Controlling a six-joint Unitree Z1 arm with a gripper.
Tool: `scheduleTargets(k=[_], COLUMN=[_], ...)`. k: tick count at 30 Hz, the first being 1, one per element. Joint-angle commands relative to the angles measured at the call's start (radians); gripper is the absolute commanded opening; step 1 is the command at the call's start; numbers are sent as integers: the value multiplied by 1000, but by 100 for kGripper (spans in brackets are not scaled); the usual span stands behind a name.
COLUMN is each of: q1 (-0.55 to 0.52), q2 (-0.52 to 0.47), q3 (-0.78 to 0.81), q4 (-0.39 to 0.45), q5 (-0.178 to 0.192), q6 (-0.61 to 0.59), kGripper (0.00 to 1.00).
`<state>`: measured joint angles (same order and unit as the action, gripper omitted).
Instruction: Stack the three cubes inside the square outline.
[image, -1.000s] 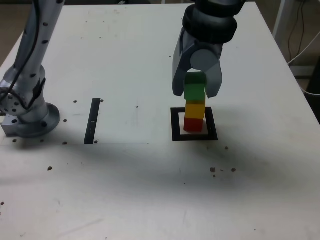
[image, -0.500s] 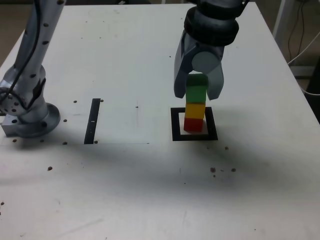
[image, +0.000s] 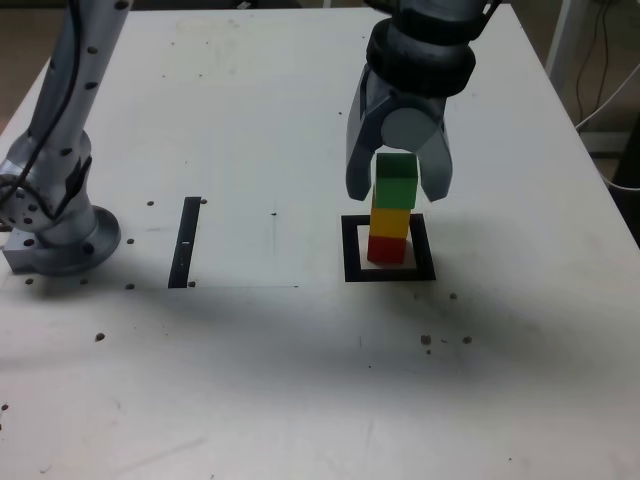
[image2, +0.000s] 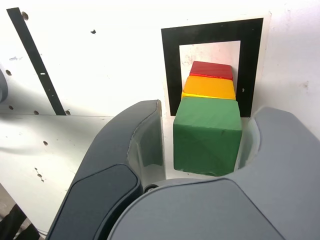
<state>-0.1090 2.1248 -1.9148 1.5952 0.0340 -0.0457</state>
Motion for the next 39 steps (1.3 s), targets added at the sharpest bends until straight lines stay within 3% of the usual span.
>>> scheduleTargets(k=[1, 6, 15, 24, 39], q1=[-1, -1, -1, -1, 36], q2=[-4, -20, -90, -162, -432], q3=[4, 10, 11, 40, 411], q4=[7, 6, 11, 15, -30], q5=[-1, 10, 54, 64, 91], q6=[-2, -5, -12, -22, -71], kGripper=[94, 99, 99, 99, 100])
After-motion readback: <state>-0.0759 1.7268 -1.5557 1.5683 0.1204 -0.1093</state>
